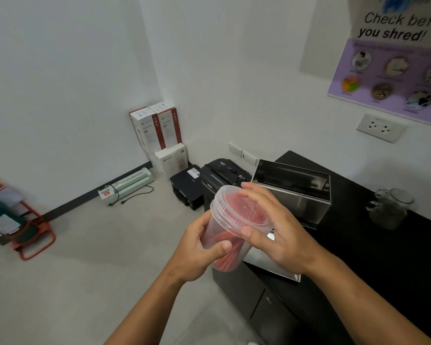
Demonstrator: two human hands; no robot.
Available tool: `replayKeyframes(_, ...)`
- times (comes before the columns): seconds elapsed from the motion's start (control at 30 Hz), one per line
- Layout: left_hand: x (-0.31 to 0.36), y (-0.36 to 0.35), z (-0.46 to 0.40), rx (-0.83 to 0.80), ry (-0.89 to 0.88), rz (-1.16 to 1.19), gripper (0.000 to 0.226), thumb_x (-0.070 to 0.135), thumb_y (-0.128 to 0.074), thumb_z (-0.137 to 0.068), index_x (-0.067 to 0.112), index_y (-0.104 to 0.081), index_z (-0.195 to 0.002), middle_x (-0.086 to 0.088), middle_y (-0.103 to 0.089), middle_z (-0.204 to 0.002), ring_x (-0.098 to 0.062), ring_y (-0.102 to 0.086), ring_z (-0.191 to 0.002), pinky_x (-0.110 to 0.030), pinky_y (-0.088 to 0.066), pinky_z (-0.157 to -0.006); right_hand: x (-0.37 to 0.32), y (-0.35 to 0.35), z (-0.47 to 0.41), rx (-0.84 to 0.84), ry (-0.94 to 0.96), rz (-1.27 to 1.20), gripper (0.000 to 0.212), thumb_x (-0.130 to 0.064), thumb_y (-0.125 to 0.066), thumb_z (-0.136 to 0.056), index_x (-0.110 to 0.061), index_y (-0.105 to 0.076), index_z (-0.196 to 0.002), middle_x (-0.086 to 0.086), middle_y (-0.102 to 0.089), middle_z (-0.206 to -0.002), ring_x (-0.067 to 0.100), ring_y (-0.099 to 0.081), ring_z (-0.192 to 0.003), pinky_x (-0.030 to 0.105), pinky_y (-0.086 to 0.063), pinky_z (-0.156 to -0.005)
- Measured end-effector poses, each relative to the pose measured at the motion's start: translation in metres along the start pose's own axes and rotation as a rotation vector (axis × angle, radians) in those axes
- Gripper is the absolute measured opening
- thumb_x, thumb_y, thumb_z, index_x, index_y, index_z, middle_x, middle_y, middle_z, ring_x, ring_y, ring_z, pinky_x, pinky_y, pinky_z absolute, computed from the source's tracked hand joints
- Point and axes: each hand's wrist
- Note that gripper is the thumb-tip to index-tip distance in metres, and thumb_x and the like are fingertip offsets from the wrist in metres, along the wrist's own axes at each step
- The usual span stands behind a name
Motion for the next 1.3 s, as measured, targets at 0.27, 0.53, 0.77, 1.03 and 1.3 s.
replayKeyframes(0.27,0.016,0.015,-0.019,-0.145,0.006,-0.035,0.075,0.059,-0.08,-0.081,0.009,-0.064,-0.136,-0.017,-0.072,-0.125,-0.035,-0.071,-0.116,-0.042,-0.059,-0.098,-0.009,0.021,-0.019,-0.13,0.027,0.003,0.079,-0.061,-0.066,-0.085,-0.036,-0.036,-0.154,-0.018,-0.04,-0.154,0.008,-0.045,-0.142,0.036,-0.048,-0.111)
replayKeyframes(0.53,0.009,0.013,-0.03,-0.024,0.089,0.047,0.085,0.063,-0.087,-0.07,0.014,-0.065,-0.135,-0.012,-0.074,-0.128,-0.032,-0.072,-0.118,-0.039,-0.059,-0.096,0.006,0.015,-0.036,-0.01,0.074,-0.091,0.074,-0.043,-0.068,-0.085,-0.03,-0.043,-0.154,-0.01,-0.046,-0.147,0.015,-0.052,-0.136,0.031,-0.05,-0.106)
replayKeyframes(0.77,-0.004,-0.009,-0.038,0.32,0.218,0.331,0.073,0.064,-0.074,-0.081,0.014,-0.067,-0.134,-0.023,-0.07,-0.132,-0.047,-0.065,-0.125,-0.069,-0.05,-0.107,0.023,0.005,-0.044,0.176,0.028,-0.141,0.073,-0.048,-0.067,-0.083,-0.032,-0.046,-0.151,-0.011,-0.048,-0.146,0.009,-0.051,-0.137,0.022,-0.047,-0.106)
replayKeyframes(1.03,0.001,-0.013,-0.057,0.487,0.272,0.248,0.072,0.06,-0.077,-0.073,0.003,-0.071,-0.116,-0.026,-0.076,-0.112,-0.037,-0.077,-0.102,-0.05,-0.065,-0.086,0.024,0.001,-0.051,0.112,-0.073,-0.114,0.075,-0.073,-0.054,-0.087,-0.039,-0.039,-0.153,-0.019,-0.044,-0.152,0.0,-0.045,-0.14,0.027,-0.042,-0.113)
replayKeyframes(1.3,0.015,-0.008,-0.058,0.402,0.343,0.314,0.045,0.036,-0.059,-0.103,-0.005,-0.074,-0.116,-0.035,-0.073,-0.116,-0.052,-0.07,-0.113,-0.059,-0.058,-0.098,0.02,-0.006,-0.048,0.175,0.074,-0.049,0.068,-0.044,-0.063,-0.09,-0.029,-0.044,-0.154,-0.009,-0.042,-0.156,0.013,-0.039,-0.149,0.042,-0.04,-0.118)
Point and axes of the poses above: each hand's wrist, its own z-axis away from the middle knuckle, its own y-axis out of the back of the hand, x = y × z
